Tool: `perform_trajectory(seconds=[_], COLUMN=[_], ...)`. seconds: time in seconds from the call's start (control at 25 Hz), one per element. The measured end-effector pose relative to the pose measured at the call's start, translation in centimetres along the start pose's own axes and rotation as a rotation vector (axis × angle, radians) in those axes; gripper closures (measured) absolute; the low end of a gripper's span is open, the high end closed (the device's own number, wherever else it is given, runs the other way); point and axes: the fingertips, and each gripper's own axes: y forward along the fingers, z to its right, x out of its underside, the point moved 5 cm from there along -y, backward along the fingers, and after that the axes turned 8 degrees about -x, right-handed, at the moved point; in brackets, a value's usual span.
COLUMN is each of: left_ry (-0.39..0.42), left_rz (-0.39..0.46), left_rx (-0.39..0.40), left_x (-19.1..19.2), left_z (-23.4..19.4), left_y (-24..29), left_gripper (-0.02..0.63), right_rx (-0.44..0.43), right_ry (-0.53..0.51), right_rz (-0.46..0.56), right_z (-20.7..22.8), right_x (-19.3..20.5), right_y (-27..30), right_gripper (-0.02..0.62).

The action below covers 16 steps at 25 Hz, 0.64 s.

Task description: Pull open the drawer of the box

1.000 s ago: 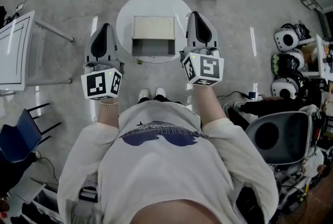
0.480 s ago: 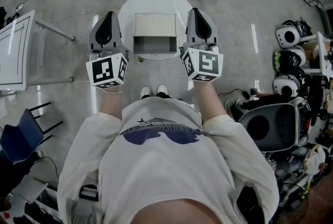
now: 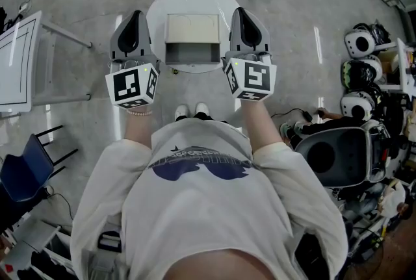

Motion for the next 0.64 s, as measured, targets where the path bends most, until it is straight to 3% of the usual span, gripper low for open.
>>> perform_trajectory(seconds=[0.64], left_ry=[0.025], left_rz=[-0.039], left_rx=[-0.016], left_x=[0.70], left_z=[0.20], left_y=[-0.40], left_gripper=[0.598], right_rx=[-0.014], right_ry=[-0.020], right_rz=[-0.010], right_z=[0.39], right_x=[0.39], right_y=[0.31], right_gripper=[0.598])
